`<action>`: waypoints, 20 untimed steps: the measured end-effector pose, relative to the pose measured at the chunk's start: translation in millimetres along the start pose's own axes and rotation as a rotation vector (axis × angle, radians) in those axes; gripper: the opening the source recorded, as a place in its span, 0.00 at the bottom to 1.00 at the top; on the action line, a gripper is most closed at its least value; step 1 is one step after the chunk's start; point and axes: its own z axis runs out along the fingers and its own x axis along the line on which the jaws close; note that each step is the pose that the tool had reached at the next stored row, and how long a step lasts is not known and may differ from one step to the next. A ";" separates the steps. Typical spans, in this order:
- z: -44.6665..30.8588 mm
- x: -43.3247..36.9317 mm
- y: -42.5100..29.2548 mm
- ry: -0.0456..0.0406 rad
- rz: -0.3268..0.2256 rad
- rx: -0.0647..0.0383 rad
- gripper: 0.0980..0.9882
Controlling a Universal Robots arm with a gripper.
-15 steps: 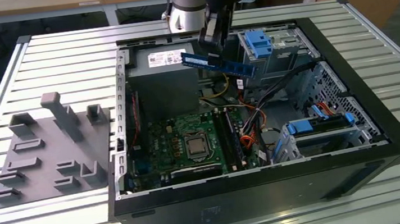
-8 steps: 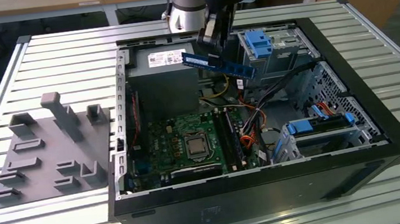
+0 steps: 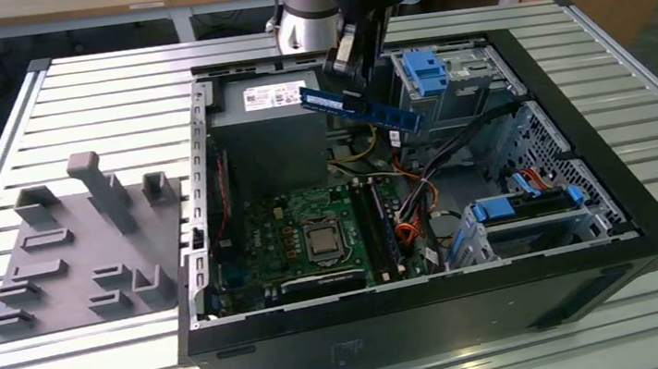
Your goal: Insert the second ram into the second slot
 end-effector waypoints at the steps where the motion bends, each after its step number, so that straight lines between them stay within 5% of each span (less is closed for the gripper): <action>1: 0.0 0.0 0.0 0.0002 0.006 0.000 0.04; 20: 0.1 0.0 0.0 -0.0024 0.143 0.003 0.04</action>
